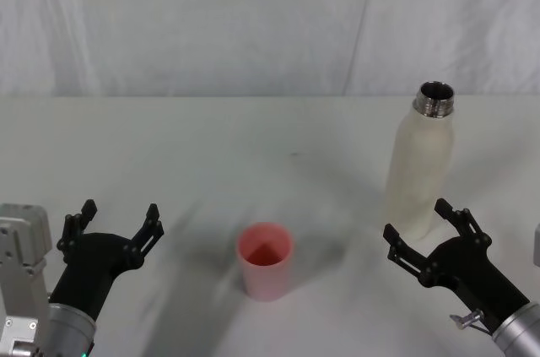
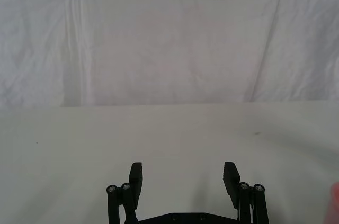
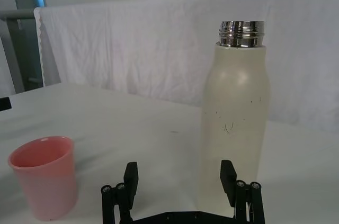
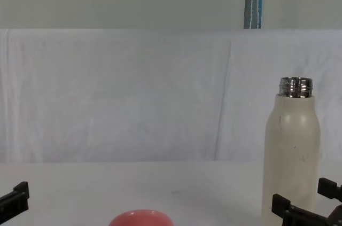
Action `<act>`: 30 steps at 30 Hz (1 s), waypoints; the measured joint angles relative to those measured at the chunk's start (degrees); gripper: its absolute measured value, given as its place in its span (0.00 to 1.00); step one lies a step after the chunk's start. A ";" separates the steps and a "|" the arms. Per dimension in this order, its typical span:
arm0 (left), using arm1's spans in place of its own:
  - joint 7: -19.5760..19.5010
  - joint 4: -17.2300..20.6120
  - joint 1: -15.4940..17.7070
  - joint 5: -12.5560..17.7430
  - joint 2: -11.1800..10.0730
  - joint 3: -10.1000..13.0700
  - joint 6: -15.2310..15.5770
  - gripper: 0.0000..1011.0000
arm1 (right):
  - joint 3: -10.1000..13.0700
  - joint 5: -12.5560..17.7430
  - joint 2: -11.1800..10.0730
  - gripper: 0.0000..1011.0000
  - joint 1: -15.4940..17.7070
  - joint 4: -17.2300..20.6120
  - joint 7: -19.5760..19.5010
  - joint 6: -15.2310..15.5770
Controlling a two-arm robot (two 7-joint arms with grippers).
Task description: Grasp the thermos with one hand and pour water into the cup lid.
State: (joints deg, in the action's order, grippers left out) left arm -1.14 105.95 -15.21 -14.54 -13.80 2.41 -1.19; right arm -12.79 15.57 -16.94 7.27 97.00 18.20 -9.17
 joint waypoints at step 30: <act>0.00 0.00 0.00 0.00 0.00 0.00 0.00 0.99 | 0.00 -0.01 0.07 0.99 -0.04 0.00 -0.04 0.10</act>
State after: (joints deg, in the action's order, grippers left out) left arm -1.14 105.96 -15.21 -14.54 -13.81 2.42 -1.19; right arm -12.79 15.56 -16.87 7.22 97.00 18.16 -9.08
